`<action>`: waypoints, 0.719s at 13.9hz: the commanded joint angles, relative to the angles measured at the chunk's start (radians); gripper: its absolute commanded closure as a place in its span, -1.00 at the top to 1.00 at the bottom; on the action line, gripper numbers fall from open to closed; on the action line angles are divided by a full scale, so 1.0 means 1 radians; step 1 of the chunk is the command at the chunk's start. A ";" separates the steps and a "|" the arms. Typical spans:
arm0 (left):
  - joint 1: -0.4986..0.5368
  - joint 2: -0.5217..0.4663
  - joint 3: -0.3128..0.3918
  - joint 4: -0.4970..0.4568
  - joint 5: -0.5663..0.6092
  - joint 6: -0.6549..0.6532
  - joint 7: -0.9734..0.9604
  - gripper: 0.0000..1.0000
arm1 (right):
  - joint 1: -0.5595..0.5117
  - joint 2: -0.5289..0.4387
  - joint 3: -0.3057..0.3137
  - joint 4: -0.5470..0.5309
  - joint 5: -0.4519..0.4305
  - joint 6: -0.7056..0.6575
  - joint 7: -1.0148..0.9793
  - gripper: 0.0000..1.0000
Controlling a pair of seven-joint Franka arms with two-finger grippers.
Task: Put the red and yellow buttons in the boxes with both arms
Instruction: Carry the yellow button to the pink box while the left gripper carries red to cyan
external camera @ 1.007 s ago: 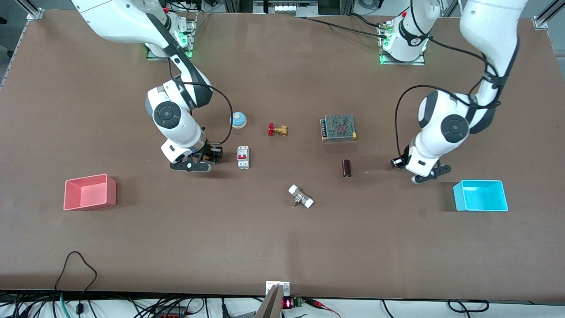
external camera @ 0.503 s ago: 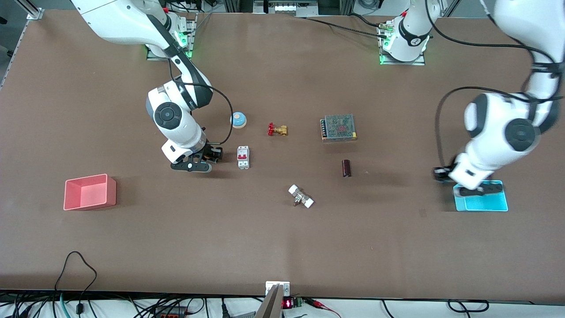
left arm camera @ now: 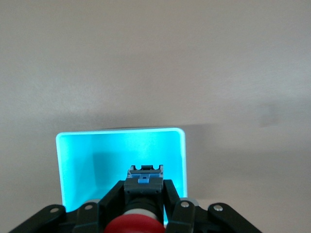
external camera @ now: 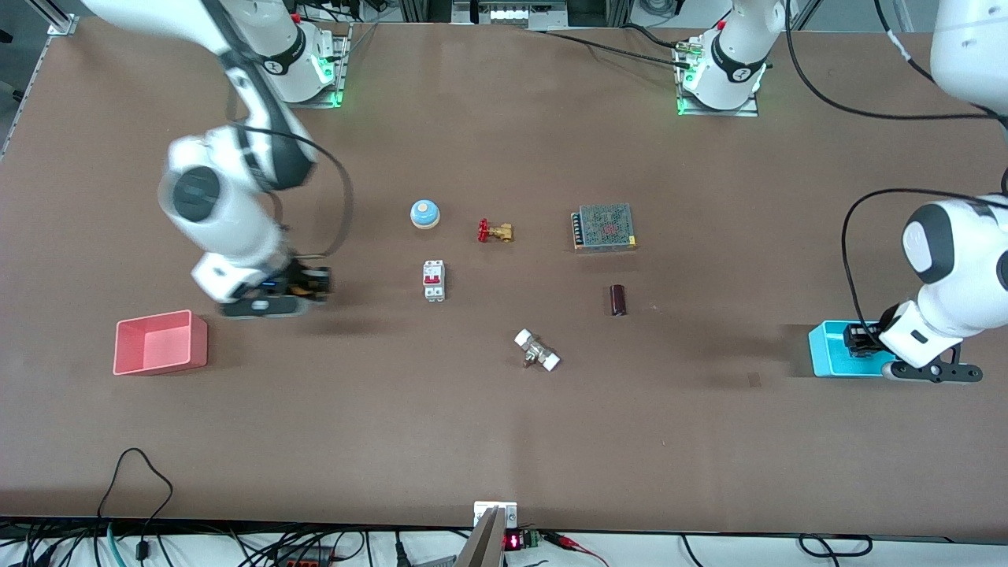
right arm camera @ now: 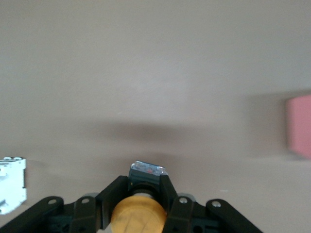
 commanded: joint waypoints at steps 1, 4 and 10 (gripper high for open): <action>0.025 0.060 -0.008 0.055 0.001 -0.012 0.023 -0.52 | -0.082 -0.018 0.013 0.076 0.010 -0.088 -0.150 -0.63; 0.042 0.083 -0.008 0.055 -0.001 -0.011 0.021 -0.51 | -0.178 0.014 0.009 0.160 0.119 -0.137 -0.364 -0.63; 0.053 0.120 -0.009 0.056 -0.001 -0.001 0.015 -0.51 | -0.335 0.167 0.006 0.274 0.121 -0.119 -0.579 -0.63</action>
